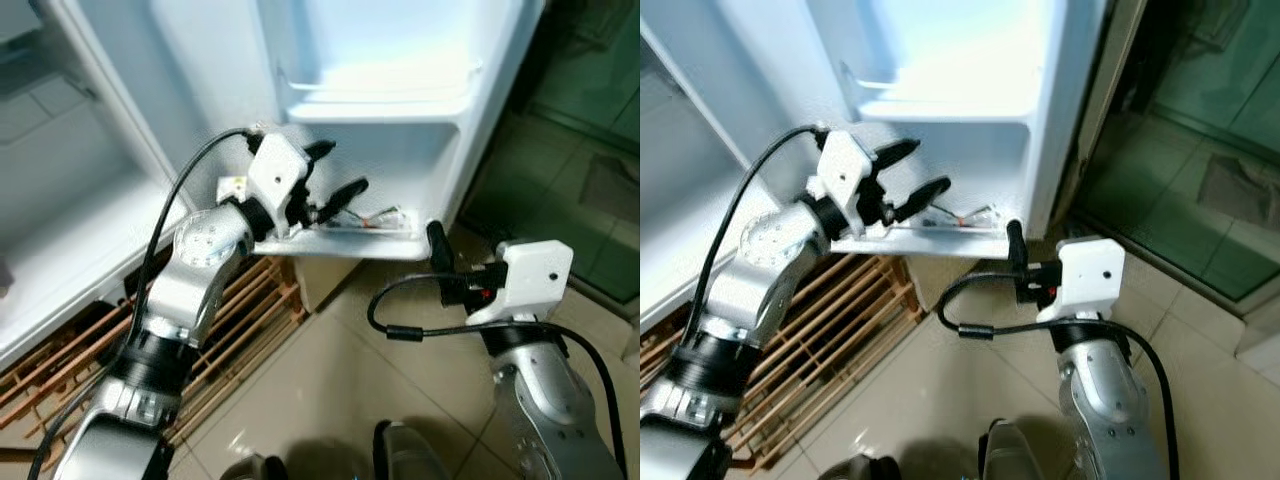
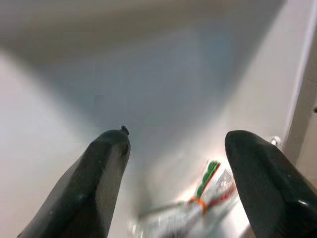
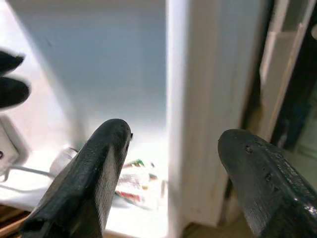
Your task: Restocking fridge
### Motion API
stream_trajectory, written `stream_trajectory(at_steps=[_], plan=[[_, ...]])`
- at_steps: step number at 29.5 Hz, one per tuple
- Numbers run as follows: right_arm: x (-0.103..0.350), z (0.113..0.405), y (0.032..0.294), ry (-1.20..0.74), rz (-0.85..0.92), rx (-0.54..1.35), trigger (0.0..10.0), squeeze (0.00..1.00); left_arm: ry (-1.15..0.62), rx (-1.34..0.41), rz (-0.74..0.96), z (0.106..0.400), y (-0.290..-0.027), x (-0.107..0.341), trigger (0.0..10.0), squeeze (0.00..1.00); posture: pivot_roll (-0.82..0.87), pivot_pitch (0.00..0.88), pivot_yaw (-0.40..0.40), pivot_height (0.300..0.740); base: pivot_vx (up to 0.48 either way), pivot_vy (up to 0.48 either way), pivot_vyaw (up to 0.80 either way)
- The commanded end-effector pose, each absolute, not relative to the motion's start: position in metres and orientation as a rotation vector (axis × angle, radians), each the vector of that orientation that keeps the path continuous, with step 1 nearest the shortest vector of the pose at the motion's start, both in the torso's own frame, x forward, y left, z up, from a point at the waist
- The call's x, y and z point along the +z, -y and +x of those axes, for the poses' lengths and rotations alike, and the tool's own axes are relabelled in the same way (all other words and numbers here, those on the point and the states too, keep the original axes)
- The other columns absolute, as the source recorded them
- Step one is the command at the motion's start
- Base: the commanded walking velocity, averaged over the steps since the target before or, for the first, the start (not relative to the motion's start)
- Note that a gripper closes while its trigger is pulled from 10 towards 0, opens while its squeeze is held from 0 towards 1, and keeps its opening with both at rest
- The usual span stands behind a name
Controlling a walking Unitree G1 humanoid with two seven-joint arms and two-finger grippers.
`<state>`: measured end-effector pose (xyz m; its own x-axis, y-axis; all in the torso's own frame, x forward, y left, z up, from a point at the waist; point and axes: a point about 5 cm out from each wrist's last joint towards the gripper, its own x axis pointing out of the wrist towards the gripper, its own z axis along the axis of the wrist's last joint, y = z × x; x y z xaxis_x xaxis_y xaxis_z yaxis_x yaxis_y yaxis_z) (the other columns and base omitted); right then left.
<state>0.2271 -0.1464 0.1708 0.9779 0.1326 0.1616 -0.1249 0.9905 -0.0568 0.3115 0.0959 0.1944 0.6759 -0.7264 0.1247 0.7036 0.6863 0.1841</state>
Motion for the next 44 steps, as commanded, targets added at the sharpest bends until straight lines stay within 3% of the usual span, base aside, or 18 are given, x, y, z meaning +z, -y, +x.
stream_trajectory(at_steps=[1,7,10,11,15,21,30,40,44], plan=[[0.171,0.23,0.145,0.179,-0.031,0.144,10.0,0.0,0.175,-0.776,0.077,0.302,-0.097,0.192,10.0,0.0,-0.18,0.025,0.073,0.74,0.0,0.0,0.0],[0.17,0.24,0.148,0.197,-0.033,0.154,10.0,0.0,0.083,-0.602,-0.031,0.277,-0.11,0.167,10.0,0.0,-0.16,0.0,0.058,0.74,0.0,0.0,0.0],[0.169,0.24,0.152,0.207,-0.041,0.136,10.0,0.0,0.109,-0.333,-0.116,0.28,-0.133,0.156,10.0,0.0,-0.19,0.0,0.062,0.74,0.0,0.0,0.0],[0.169,0.24,0.152,0.207,-0.041,0.136,10.0,0.0,0.109,-0.333,-0.116,0.28,-0.133,0.156,10.0,0.0,-0.19,0.0,0.062,0.74,0.0,0.0,0.0],[0.162,0.227,0.176,0.196,-0.018,-0.069,10.0,0.0,0.182,-0.178,-0.132,0.272,-0.155,0.17,10.0,0.0,-0.19,0.0,0.045,0.74,0.0,0.0,0.0],[0.151,0.23,0.194,0.162,-0.034,-0.119,10.0,0.0,0.248,-0.222,-0.101,0.267,-0.143,0.186,10.0,0.0,-0.17,0.0,0.033,0.74,0.0,0.0,0.0],[0.153,0.234,0.189,0.19,-0.027,-0.094,10.0,0.0,0.289,-0.282,-0.118,0.267,-0.134,0.192,10.0,0.0,-0.19,0.0,0.044,0.74,0.0,-0.48,0.0],[0.143,0.228,0.199,0.148,-0.035,-0.091,10.0,0.0,0.287,-0.247,-0.112,0.277,-0.135,0.192,10.0,0.0,-0.2,0.0,0.054,0.74,0.0,-0.164,0.0],[0.125,0.209,0.218,0.072,-0.079,-0.11,10.0,0.0,0.202,-0.19,-0.077,0.276,-0.155,0.166,10.0,0.0,-0.2,0.0,0.052,0.74,0.0,0.0,0.0]])
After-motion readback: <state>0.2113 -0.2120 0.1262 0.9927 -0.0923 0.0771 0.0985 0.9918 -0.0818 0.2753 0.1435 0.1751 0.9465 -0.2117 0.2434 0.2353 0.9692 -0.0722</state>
